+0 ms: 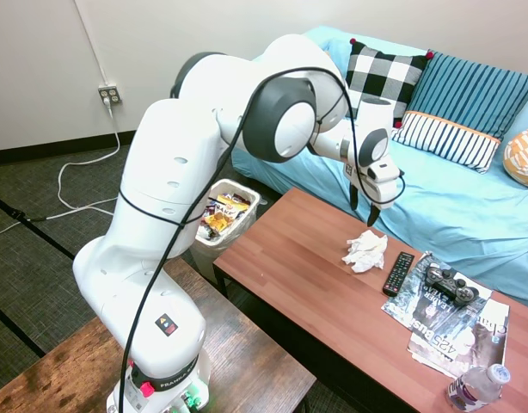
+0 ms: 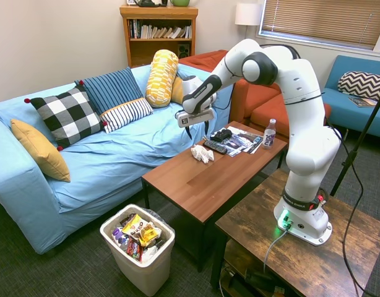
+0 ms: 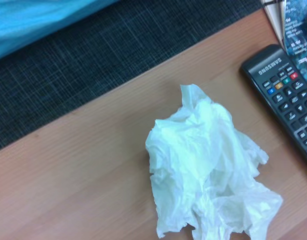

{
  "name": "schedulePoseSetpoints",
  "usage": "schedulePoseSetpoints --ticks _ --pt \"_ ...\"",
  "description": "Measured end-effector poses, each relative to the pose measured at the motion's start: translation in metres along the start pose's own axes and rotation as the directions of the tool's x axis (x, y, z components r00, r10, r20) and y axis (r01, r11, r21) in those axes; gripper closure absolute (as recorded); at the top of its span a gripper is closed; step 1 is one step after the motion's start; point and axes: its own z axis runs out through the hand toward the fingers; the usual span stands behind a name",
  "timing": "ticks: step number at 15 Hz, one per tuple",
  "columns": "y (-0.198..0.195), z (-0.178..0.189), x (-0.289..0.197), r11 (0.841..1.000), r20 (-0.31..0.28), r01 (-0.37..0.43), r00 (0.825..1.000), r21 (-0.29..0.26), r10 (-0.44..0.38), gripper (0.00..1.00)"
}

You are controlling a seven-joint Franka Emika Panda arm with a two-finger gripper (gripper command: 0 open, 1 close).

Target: Throw the tissue in the trash bin

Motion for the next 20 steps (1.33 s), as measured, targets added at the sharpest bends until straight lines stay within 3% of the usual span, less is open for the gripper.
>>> schedulePoseSetpoints --ticks 4,11,12,20 --pt "0.007 0.061 0.013 0.996 0.021 -0.049 0.998 -0.072 0.051 0.00" --pt "0.006 0.108 0.028 0.997 0.053 -0.076 0.996 -0.031 0.077 0.00" --pt "0.002 0.110 0.027 0.997 0.060 -0.069 0.996 -0.024 0.070 1.00" --pt "-0.005 0.129 0.018 0.999 0.109 -0.042 0.993 -0.003 0.042 1.00"
